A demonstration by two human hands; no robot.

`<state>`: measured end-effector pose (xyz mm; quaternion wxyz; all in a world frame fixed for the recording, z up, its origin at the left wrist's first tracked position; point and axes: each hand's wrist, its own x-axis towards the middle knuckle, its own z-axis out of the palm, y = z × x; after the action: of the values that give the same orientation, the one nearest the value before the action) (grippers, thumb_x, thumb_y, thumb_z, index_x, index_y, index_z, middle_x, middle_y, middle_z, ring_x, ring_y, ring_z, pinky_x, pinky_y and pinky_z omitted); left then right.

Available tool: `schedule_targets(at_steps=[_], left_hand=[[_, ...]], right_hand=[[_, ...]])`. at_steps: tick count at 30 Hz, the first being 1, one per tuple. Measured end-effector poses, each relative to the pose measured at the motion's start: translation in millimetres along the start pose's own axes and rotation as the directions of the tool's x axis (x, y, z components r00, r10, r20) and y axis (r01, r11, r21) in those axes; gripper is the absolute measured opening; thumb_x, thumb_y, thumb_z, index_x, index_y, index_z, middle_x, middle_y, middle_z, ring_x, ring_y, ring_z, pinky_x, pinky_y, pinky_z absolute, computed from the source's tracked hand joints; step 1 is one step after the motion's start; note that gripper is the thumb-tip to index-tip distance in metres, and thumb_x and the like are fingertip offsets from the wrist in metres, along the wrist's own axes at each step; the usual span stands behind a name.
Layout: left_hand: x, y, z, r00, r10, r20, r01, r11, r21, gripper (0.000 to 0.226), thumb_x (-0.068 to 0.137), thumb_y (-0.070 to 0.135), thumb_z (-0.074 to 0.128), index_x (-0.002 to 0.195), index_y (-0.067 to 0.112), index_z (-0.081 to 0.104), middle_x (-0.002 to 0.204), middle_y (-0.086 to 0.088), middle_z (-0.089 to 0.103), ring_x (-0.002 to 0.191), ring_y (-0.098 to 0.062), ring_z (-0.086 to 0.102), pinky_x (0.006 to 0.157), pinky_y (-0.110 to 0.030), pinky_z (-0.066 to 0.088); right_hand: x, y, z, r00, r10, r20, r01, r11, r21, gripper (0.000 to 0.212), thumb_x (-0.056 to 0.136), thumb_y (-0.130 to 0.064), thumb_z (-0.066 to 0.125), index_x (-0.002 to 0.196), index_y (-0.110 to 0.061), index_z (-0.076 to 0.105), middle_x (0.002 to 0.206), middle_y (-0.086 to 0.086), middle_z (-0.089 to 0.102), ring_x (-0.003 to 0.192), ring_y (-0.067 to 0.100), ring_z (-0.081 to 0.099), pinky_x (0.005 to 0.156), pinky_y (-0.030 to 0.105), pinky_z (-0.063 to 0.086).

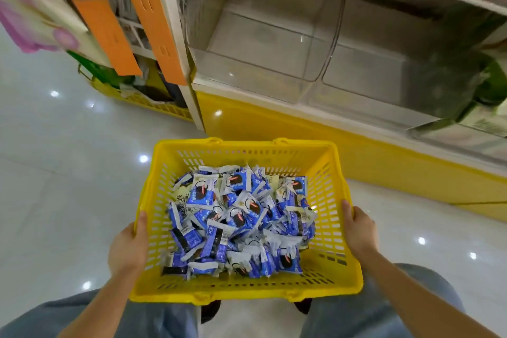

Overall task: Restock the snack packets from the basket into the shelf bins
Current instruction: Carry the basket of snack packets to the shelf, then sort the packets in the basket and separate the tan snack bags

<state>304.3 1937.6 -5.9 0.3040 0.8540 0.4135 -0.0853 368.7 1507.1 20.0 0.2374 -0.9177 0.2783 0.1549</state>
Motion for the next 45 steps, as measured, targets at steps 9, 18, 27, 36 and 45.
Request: schedule_targets(at_steps=[9, 18, 27, 36, 45], left_hand=[[18.0, -31.9, 74.6, 0.997, -0.007, -0.074, 0.003, 0.999, -0.048, 0.062, 0.091, 0.061, 0.025, 0.066, 0.013, 0.055, 0.064, -0.011, 0.057, 0.063, -0.031, 0.054, 0.06, -0.037, 0.041], [24.5, -44.7, 98.0, 0.994, 0.036, -0.105, -0.044, 0.996, -0.078, 0.056, 0.093, 0.058, 0.025, 0.077, 0.015, 0.057, 0.074, -0.013, 0.057, 0.071, -0.033, 0.052, 0.065, -0.038, 0.04], [31.5, -35.4, 88.9, 0.968, 0.025, -0.251, -0.092, 0.961, -0.26, 0.036, 0.088, 0.021, 0.06, 0.111, -0.003, 0.047, 0.089, -0.019, 0.052, 0.093, -0.038, 0.054, 0.083, -0.047, 0.042], [-35.1, -2.7, 122.2, 0.869, 0.449, 0.211, -0.443, 0.893, -0.074, 0.021, 0.092, 0.025, 0.055, 0.11, 0.014, 0.051, 0.101, -0.002, 0.054, 0.087, -0.015, 0.054, 0.073, -0.027, 0.043], [-40.8, 0.4, 160.4, 0.853, 0.212, 0.477, -0.223, 0.974, -0.033, 0.068, 0.086, 0.04, 0.062, 0.137, 0.009, 0.03, 0.135, -0.008, 0.049, 0.119, -0.024, 0.05, 0.092, -0.032, 0.041]], right_hand=[[55.1, 20.3, 51.7, 0.99, -0.067, 0.124, 0.087, 0.983, -0.164, 0.05, 0.097, -0.05, 0.026, 0.078, -0.012, 0.053, 0.084, 0.018, 0.061, 0.069, 0.025, 0.044, 0.061, 0.033, 0.031], [74.8, 33.1, 76.6, 0.986, -0.112, 0.124, 0.119, 0.992, -0.047, 0.052, 0.096, -0.049, 0.027, 0.082, -0.009, 0.057, 0.081, 0.012, 0.057, 0.072, 0.026, 0.05, 0.066, 0.033, 0.036], [66.2, 25.0, 73.0, 0.988, -0.139, 0.069, 0.122, 0.971, 0.204, 0.038, 0.094, -0.016, 0.054, 0.059, -0.001, 0.048, 0.058, 0.014, 0.05, 0.055, 0.027, 0.048, 0.058, 0.037, 0.039], [-14.8, -1.3, 122.2, 0.779, -0.56, 0.281, 0.576, 0.817, 0.031, 0.033, 0.093, -0.017, 0.054, 0.124, -0.01, 0.047, 0.124, 0.006, 0.053, 0.097, 0.01, 0.051, 0.08, 0.012, 0.04], [-37.7, -14.2, 184.1, 0.779, -0.345, 0.523, 0.464, 0.879, -0.11, 0.032, 0.092, -0.027, 0.058, 0.114, -0.009, 0.044, 0.111, 0.009, 0.048, 0.099, 0.023, 0.052, 0.085, 0.029, 0.042]])
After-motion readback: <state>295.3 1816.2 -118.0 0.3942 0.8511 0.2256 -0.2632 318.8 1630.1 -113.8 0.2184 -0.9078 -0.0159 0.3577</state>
